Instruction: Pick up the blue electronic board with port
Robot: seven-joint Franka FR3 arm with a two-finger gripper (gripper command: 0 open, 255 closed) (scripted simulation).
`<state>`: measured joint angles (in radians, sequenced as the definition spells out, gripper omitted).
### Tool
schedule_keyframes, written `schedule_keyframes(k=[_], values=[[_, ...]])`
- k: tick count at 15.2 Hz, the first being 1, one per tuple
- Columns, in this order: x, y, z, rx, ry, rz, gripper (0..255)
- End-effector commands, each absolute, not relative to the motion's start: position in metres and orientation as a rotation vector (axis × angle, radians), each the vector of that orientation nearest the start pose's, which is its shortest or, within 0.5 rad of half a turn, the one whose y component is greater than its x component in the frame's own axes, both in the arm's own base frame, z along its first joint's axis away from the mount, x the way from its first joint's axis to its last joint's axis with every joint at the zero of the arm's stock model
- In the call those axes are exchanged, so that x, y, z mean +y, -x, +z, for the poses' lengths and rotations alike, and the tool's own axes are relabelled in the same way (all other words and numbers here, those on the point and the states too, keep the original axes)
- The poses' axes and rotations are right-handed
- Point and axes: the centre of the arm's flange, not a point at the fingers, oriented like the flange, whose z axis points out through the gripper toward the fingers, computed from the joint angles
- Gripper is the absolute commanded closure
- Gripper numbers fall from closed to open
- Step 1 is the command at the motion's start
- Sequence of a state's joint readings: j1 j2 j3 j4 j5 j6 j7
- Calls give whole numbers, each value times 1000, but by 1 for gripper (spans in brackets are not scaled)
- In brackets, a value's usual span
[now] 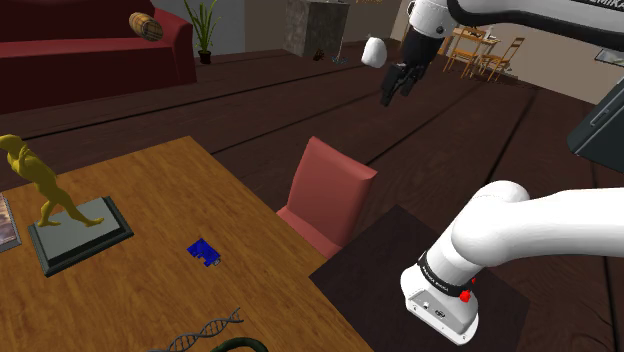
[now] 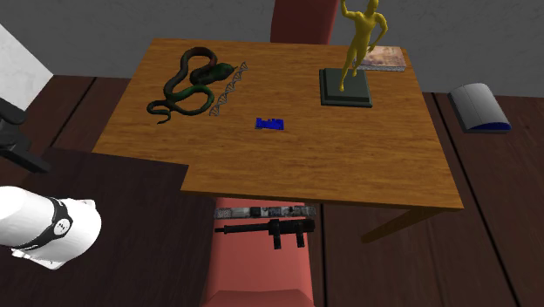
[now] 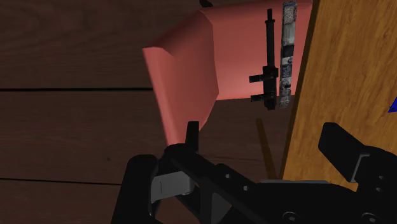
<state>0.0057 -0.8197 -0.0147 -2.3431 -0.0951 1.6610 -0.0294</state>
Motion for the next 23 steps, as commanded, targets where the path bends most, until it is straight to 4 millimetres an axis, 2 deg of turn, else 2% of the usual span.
schedule_keyframes(k=[1,23], values=[[-14,-307,616,-42,3220,-219,0],[196,-406,437,-85,3221,-86,0]])
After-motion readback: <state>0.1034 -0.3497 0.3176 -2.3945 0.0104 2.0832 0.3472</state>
